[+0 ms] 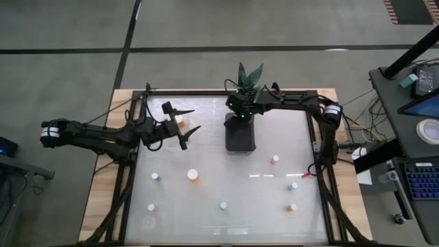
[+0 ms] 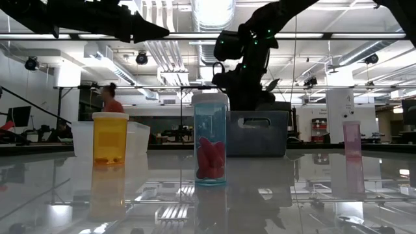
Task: Pick and place medicine bottles into bin by pill shape (circle, oval)
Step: Put the top right transparent pill bottle into the black bin, then put the yellow pill bottle into the transparent bin
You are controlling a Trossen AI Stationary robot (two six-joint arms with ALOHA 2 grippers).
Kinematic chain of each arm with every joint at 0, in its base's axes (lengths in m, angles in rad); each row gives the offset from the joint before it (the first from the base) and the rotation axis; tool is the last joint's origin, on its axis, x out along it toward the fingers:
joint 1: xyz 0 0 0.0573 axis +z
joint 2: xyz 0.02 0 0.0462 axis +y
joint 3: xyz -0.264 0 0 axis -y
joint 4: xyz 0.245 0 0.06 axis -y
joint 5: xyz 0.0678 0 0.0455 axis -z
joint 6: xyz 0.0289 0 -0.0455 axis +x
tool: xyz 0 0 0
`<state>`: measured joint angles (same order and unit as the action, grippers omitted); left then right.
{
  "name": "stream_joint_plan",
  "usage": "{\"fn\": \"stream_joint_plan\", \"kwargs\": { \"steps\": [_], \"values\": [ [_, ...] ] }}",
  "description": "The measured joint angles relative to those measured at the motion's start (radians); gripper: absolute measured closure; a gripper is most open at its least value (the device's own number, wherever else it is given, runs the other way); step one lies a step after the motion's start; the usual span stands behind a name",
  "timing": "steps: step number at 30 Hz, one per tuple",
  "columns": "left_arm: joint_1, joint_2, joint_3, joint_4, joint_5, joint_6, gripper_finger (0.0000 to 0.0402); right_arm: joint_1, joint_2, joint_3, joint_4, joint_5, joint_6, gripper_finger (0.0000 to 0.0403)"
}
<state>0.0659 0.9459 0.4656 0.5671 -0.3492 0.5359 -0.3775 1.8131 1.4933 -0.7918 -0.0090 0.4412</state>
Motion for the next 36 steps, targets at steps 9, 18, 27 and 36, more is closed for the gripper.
{"fn": "stream_joint_plan", "kwargs": {
  "steps": [9,18,27,36],
  "values": [
    [0.000,0.000,0.000,0.000,0.000,0.001,0.0116,0.007,0.028,-0.003,0.055,0.000,0.010,0.0266],
    [0.000,0.000,0.000,0.000,0.000,0.001,0.0116,0.006,0.051,-0.004,0.078,0.009,0.011,0.0266],
    [0.000,0.000,0.000,0.000,0.000,0.002,0.0116,0.006,0.050,-0.004,0.080,0.009,0.011,0.0238],
    [0.000,0.000,0.000,0.000,0.000,0.002,0.0116,0.006,0.048,0.016,0.082,0.010,0.011,0.0208]
  ]
}}
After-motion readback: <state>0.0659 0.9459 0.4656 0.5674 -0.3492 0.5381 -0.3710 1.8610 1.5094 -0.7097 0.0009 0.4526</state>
